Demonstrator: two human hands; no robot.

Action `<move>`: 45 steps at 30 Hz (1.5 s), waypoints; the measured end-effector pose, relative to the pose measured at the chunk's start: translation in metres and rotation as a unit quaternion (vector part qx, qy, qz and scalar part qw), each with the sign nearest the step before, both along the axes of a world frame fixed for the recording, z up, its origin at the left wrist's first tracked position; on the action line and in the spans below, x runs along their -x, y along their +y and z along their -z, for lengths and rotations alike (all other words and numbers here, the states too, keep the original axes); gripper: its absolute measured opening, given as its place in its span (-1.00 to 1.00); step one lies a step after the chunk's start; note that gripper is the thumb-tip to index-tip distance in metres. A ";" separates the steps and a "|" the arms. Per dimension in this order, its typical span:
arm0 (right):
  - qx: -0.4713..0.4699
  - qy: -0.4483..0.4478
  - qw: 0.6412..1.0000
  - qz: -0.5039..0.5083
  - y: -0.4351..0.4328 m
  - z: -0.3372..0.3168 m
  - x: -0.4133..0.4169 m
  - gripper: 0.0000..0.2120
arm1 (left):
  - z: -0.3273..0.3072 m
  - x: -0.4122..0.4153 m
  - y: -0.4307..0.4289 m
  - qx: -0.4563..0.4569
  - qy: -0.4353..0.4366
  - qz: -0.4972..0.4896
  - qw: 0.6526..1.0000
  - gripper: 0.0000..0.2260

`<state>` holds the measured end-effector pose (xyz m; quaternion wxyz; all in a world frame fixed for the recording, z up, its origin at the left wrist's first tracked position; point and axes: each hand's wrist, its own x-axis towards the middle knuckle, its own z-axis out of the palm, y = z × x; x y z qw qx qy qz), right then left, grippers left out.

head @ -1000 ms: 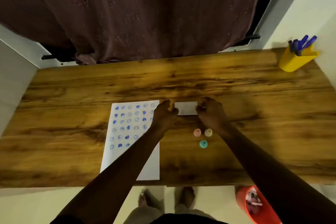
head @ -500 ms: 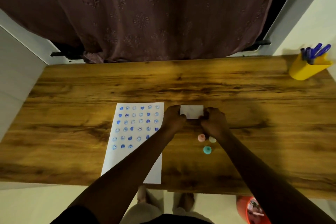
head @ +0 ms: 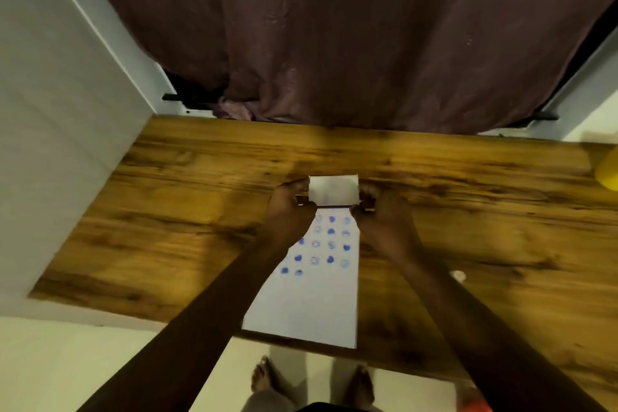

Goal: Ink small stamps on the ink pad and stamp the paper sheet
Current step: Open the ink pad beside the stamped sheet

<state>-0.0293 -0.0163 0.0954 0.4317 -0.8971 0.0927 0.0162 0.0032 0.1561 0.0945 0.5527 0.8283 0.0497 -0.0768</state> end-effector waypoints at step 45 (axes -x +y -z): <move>-0.002 0.097 0.992 -0.078 0.242 0.098 0.022 -0.59 | 0.099 0.031 0.260 -0.353 -0.070 0.232 0.904 -0.54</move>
